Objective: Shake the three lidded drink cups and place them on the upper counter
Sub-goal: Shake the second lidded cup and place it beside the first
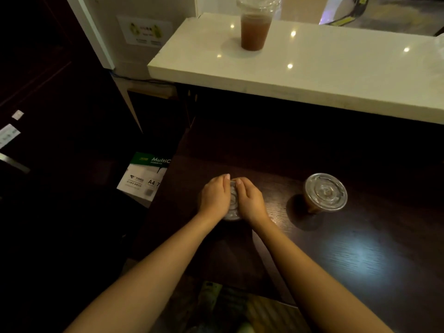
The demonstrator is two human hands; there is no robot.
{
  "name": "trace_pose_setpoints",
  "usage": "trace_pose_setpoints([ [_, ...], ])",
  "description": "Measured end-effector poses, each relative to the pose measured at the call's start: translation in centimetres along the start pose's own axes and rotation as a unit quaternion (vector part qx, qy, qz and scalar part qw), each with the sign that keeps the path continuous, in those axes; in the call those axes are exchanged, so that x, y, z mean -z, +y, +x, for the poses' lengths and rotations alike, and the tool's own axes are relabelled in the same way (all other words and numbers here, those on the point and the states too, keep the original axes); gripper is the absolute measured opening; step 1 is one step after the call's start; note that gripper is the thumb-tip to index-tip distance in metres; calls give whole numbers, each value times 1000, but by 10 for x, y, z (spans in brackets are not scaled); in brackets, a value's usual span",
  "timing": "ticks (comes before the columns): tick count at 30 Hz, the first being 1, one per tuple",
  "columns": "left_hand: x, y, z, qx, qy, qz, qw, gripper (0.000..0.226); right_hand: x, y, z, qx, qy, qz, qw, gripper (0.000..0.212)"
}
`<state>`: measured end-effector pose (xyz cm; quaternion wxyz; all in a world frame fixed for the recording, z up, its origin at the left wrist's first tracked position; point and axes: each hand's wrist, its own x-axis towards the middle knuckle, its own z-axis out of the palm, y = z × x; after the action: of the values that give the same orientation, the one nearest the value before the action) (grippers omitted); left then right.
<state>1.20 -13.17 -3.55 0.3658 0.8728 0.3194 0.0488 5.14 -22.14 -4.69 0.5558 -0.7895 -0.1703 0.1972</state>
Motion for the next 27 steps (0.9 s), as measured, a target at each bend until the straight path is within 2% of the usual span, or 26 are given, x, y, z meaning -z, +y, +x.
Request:
trace_pose_setpoints([
  [12,1,0,-1,-15,-13,40,999,46,-2,3,0,10,13,5,1000,27],
  [19,10,2,11,-89,-77,76,990,46,-7,-6,-15,-21,51,52,997,26],
  [24,24,9,22,-188,-172,149,955,43,-1,-9,-31,-28,11,48,998,32],
  [27,29,12,30,-232,-187,216,930,46,3,0,-46,-63,-22,101,993,40],
])
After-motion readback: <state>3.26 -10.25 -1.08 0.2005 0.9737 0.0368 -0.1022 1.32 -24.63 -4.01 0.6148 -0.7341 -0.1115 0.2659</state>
